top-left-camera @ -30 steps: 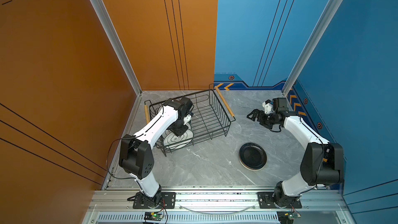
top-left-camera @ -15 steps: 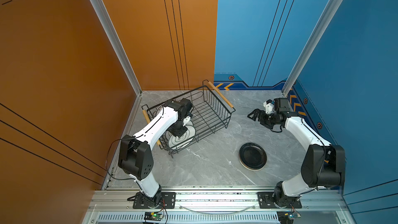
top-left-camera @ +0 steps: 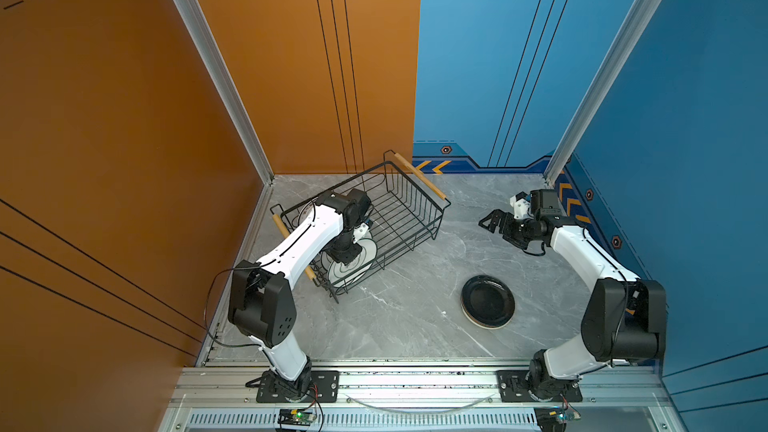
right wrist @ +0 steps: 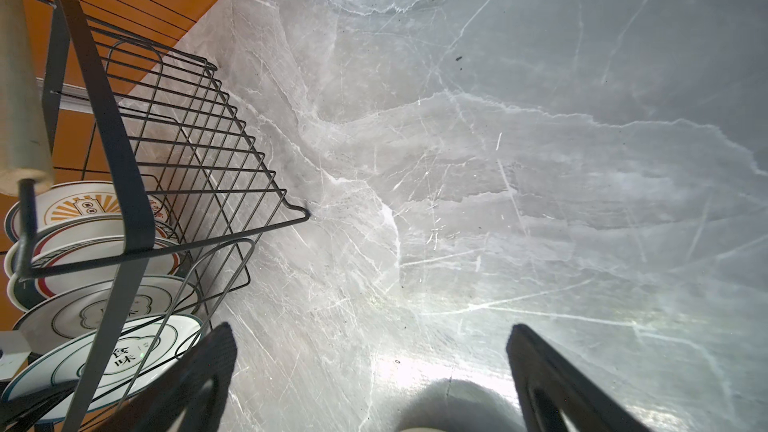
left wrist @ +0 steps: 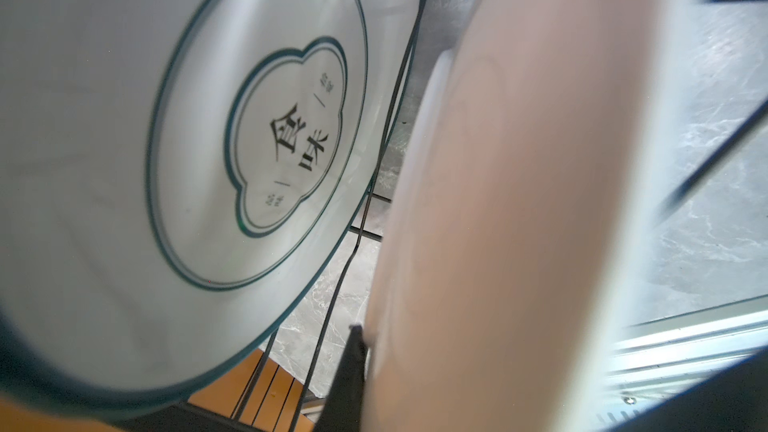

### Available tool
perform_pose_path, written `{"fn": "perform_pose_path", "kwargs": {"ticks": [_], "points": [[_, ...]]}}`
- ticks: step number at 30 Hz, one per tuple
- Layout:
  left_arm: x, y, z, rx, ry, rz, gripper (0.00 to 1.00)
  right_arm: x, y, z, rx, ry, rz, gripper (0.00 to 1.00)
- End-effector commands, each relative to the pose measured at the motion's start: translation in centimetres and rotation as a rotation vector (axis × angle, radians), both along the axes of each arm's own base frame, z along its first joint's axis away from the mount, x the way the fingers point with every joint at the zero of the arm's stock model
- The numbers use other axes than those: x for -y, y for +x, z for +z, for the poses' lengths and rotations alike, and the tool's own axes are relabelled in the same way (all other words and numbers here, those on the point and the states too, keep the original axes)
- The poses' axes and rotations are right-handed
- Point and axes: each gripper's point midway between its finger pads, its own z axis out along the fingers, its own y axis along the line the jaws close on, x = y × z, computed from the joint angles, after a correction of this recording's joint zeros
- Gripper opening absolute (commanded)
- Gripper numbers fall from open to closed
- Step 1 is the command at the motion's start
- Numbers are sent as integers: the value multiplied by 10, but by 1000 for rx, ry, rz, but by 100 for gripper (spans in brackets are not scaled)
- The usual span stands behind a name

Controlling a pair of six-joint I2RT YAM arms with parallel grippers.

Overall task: Unload the plates from the dish rack
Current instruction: 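Grasp the rim of the white plate with the left gripper, then lift the white plate out of the rack with the left gripper while the right approaches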

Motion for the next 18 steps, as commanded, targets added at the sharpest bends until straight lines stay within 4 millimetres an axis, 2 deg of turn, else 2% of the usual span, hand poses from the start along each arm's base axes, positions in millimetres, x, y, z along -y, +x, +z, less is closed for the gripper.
{"fn": "perform_pose_path", "kwargs": {"ticks": [1,10,18], "points": [[-5,3,14,35,-3,44,0,-2,-2,8,23,27,-2,100],[-5,8,50,170,7,21,0,-3,-1,11,31,41,-5,100],[-2,26,116,405,-60,107,0,2,3,25,65,26,-37,100]]}}
